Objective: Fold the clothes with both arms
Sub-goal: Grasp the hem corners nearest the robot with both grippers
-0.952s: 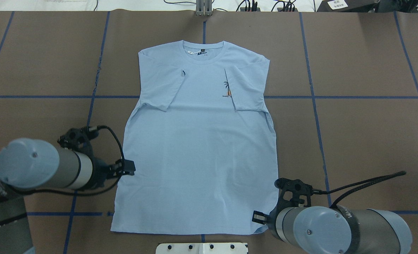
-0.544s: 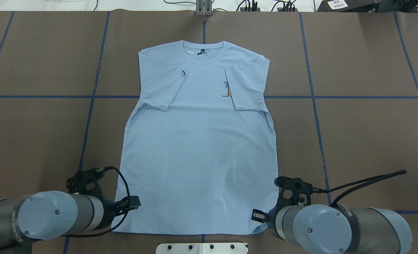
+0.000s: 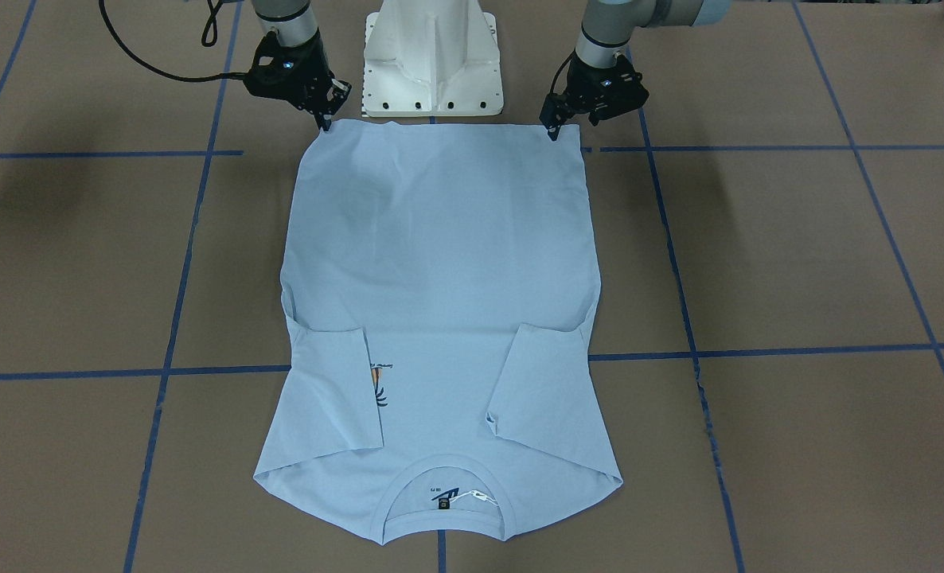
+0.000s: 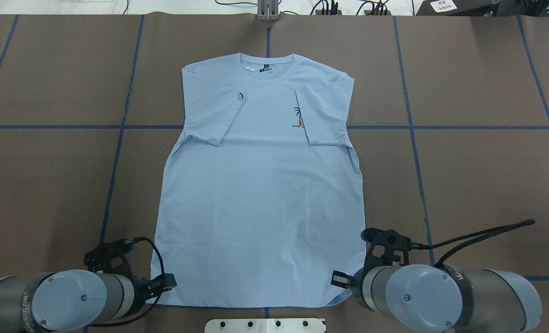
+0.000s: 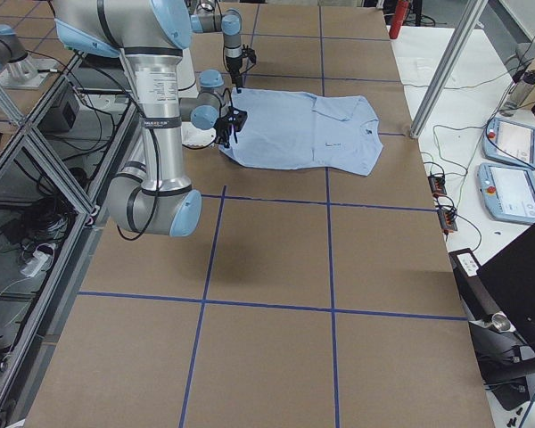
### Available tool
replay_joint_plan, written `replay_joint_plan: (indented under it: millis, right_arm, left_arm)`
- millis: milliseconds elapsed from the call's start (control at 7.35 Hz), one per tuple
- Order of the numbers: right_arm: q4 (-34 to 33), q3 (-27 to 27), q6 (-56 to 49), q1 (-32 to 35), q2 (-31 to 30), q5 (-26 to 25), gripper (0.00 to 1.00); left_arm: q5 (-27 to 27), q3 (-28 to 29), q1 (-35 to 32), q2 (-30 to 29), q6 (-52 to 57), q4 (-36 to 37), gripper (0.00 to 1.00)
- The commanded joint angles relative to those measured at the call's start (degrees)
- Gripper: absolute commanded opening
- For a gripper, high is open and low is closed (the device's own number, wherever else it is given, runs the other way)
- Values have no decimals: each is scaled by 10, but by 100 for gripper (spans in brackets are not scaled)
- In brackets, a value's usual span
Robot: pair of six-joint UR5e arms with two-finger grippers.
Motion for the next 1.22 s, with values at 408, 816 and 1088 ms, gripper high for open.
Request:
replay_joint_plan:
  millis: [408,816,1088]
  right_arm:
    - [0,0,-1,3,-2,1,0]
    - [0,0,-1,4,-4,2,0]
    - [0,0,-1,4,-6,5,0]
  left_arm:
    - [1,2,1,2,-1,1,40]
    - [1,-3,0,2,-1,3,8]
    - [1,-14,1,-2,0,21,0]
